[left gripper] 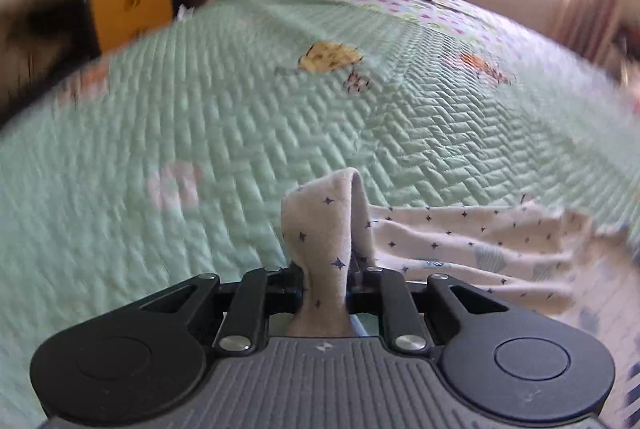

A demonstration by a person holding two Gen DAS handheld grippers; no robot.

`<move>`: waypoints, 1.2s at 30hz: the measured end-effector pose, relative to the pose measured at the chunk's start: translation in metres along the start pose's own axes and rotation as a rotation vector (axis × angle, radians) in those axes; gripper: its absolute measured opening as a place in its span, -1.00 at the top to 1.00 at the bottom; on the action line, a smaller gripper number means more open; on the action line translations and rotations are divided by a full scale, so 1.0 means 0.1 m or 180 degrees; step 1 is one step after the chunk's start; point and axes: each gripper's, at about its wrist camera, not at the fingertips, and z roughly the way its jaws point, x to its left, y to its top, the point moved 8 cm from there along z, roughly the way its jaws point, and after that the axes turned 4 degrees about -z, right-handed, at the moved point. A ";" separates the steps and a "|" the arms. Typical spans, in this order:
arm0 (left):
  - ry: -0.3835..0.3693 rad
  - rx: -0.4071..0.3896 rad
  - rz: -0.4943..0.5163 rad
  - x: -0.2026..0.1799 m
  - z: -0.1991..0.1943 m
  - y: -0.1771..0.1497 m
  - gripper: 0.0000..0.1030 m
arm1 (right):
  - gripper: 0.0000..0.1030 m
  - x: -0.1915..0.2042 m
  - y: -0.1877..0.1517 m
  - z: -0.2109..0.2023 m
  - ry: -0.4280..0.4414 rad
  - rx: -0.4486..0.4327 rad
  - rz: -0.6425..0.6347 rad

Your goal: Fold clothes

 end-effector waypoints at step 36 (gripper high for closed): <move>0.0092 0.0239 0.0653 -0.63 0.30 -0.15 -0.97 | -1.00 0.03 -0.01 0.03 -0.0066 0.0043 -0.0096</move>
